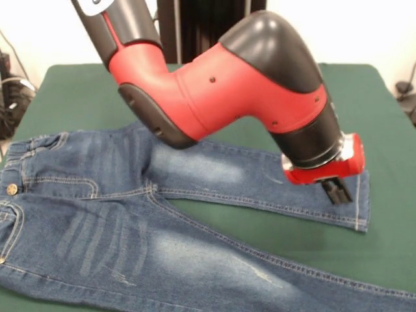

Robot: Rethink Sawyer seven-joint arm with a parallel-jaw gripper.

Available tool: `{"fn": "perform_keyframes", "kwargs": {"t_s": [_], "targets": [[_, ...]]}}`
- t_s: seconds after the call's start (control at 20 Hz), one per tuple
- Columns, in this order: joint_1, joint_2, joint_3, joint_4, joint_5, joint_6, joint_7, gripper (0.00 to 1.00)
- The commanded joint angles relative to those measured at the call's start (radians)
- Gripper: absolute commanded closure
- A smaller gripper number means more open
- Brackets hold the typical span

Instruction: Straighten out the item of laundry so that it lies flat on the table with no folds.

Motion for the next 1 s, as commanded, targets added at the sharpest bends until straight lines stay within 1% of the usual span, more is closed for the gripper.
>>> {"fn": "perform_keyframes", "kwargs": {"t_s": [0.05,0.4,0.55,0.75,0.9,1.0], "targets": [[0.066,0.031,-0.002,0.078,-0.025,-0.013,-0.315,1.00],[0.086,0.030,-0.024,0.062,-0.015,0.014,-0.290,1.00],[0.091,0.015,-0.030,0.045,0.007,0.059,-0.280,1.00],[0.119,-0.006,-0.069,-0.006,0.014,0.117,-0.240,1.00],[0.129,-0.055,-0.091,-0.013,0.007,0.131,-0.204,1.00],[0.114,-0.090,-0.093,0.013,0.010,0.132,-0.193,1.00]]}}
